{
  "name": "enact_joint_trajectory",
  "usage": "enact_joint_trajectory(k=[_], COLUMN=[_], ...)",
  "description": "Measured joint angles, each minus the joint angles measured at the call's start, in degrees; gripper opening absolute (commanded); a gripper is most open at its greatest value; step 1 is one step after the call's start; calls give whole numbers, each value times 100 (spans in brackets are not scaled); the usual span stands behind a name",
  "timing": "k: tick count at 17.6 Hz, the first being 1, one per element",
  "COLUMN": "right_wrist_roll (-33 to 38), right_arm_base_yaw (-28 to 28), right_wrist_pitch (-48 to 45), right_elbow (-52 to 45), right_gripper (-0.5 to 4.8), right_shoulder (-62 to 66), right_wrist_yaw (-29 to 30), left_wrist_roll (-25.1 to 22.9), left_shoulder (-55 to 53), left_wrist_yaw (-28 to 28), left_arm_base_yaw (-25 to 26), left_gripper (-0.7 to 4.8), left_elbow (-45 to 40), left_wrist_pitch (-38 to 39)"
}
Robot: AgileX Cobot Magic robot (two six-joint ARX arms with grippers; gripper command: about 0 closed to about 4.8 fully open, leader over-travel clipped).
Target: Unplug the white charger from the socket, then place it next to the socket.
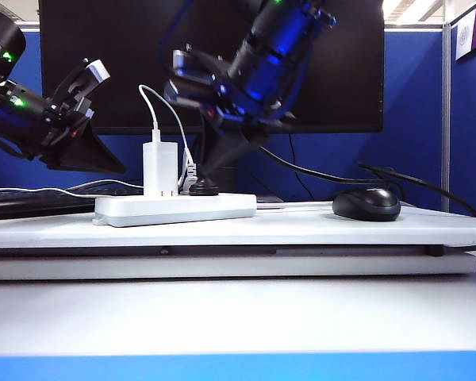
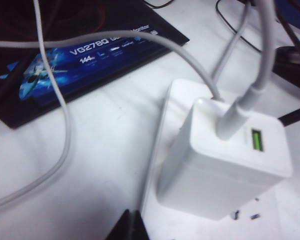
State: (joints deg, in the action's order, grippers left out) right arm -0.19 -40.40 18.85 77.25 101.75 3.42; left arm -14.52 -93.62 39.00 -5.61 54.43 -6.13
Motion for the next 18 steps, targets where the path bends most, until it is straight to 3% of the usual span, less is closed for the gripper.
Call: enact_joint_trajectory(k=[11,18], right_wrist_roll=[39,339], right_arm_base_yaw=[22,232], right_wrist_pitch=[-190,-293], right_elbow=[-55,-61], right_gripper=[-1,-1], right_shoulder=[498,501], right_wrist_yaw=[-225,-544], left_wrist_roll=[-319,-391], left_shoulder=[0,-144], left_wrist_yaw=[-822,-813], left_arm_base_yaw=[-83,-197], left_gripper=[-5,-5], left_elbow=[2,22], left_wrist_pitch=[511,621])
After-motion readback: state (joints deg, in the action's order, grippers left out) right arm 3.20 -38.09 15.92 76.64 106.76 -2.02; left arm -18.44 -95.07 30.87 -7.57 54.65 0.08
